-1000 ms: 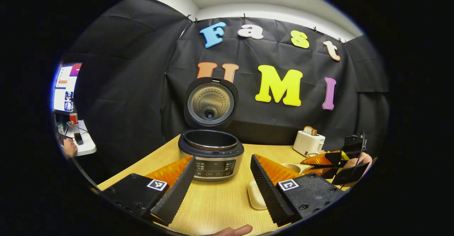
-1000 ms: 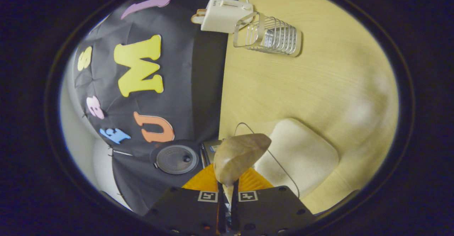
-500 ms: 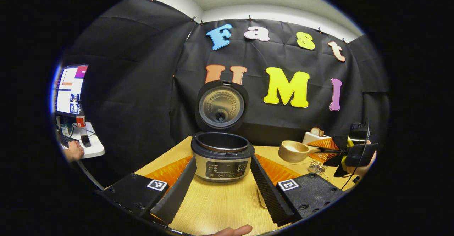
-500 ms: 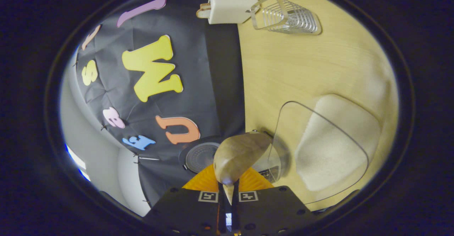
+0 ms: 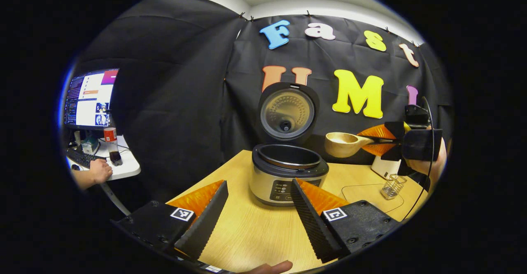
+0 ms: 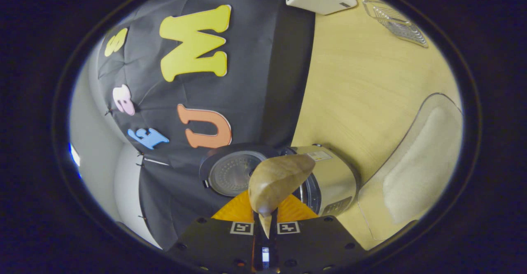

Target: Close the left gripper, press the button to open the rice cooker; take a wooden spoon from the chopstick holder with the right hand, scoop a spoonful of rice and pour it into the rice cooker, then put the wooden spoon back into the chopstick holder.

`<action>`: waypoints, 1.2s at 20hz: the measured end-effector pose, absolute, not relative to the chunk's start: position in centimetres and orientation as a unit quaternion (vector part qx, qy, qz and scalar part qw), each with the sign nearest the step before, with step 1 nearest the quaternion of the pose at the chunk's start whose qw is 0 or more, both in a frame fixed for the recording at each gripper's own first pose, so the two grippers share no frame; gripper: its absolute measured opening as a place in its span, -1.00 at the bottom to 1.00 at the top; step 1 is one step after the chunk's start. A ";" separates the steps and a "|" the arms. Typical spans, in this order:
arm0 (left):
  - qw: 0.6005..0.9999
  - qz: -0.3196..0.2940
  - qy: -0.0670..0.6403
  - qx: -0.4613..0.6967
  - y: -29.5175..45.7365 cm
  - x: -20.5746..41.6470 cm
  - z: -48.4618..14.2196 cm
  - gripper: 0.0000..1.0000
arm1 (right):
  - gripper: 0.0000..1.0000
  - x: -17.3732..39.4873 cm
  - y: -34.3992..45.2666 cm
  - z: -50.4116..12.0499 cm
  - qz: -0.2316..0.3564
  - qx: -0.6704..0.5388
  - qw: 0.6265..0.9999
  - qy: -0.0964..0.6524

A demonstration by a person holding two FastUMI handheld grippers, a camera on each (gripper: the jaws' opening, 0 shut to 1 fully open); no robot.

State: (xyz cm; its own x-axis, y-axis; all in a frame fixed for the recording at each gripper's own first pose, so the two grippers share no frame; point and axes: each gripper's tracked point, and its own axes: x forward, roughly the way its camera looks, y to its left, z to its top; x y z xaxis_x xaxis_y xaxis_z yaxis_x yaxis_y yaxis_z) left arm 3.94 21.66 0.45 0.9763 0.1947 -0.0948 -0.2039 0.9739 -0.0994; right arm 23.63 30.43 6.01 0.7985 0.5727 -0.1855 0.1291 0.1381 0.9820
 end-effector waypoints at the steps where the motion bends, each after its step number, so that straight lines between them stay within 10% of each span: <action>1: 0.992 0.106 0.047 -0.053 22.0 4.0 0.2 0.96 | -0.89 24.4 31.2 5.9 0.152 0.623 0.715 0.278; 12: 0.991 0.103 0.059 -0.055 21.6 4.8 -0.7 0.96 | -0.92 33.5 35.2 5.7 0.080 0.339 0.904 0.248; 24: 0.990 0.117 0.066 -0.044 22.2 4.8 -1.0 0.96 | -0.89 35.3 39.8 9.5 0.108 0.105 0.975 0.161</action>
State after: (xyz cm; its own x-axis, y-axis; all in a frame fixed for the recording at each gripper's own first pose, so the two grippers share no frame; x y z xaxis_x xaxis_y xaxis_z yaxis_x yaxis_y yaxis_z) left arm 4.78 22.17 -0.98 0.9640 0.2261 -0.1401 -0.2376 0.9687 -0.0720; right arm 35.30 39.77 9.47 0.9248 0.2443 -0.2915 -0.1767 0.9547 0.2395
